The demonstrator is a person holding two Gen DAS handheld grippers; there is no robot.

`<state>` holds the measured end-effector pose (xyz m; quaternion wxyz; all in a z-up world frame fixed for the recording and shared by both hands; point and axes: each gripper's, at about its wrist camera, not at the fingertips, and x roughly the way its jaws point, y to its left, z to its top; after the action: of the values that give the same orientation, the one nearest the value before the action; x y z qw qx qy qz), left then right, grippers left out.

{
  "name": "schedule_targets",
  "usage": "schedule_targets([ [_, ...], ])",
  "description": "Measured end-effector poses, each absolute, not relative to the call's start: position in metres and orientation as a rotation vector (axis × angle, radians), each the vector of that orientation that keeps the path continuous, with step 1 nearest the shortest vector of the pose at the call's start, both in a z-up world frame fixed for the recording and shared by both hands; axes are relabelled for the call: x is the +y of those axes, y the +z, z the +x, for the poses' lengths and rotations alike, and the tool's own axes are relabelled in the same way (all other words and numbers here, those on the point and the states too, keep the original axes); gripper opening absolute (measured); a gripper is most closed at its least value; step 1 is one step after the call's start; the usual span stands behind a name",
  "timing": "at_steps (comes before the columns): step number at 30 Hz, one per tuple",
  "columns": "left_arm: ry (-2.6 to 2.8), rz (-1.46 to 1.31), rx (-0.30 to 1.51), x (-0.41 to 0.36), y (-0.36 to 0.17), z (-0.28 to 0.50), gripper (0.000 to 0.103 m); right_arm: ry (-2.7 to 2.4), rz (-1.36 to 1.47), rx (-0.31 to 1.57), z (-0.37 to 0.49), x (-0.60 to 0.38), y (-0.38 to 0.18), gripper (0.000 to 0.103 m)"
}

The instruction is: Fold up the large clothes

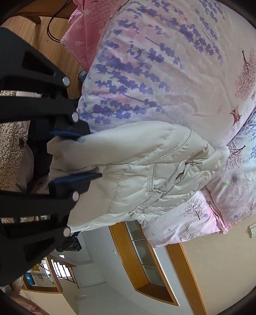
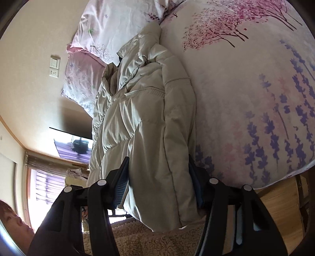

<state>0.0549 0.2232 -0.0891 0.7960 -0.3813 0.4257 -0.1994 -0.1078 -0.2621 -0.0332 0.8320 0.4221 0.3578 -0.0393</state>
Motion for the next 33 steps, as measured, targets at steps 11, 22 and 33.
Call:
schedule_targets([
  [11, -0.461, -0.795, 0.731, 0.238, -0.048, 0.046, 0.010, -0.009, 0.784, 0.574, -0.110, -0.226, 0.013, 0.014],
  [22, -0.475, -0.827, 0.540, 0.259, -0.003, 0.045, 0.008, 0.043, 0.653, 0.392, -0.105, -0.201, 0.071, 0.013],
  [33, -0.446, -0.745, 0.418, 0.258, 0.101, 0.147, 0.008, -0.004, 0.678, 0.207, -0.027, -0.233, 0.165, 0.013],
])
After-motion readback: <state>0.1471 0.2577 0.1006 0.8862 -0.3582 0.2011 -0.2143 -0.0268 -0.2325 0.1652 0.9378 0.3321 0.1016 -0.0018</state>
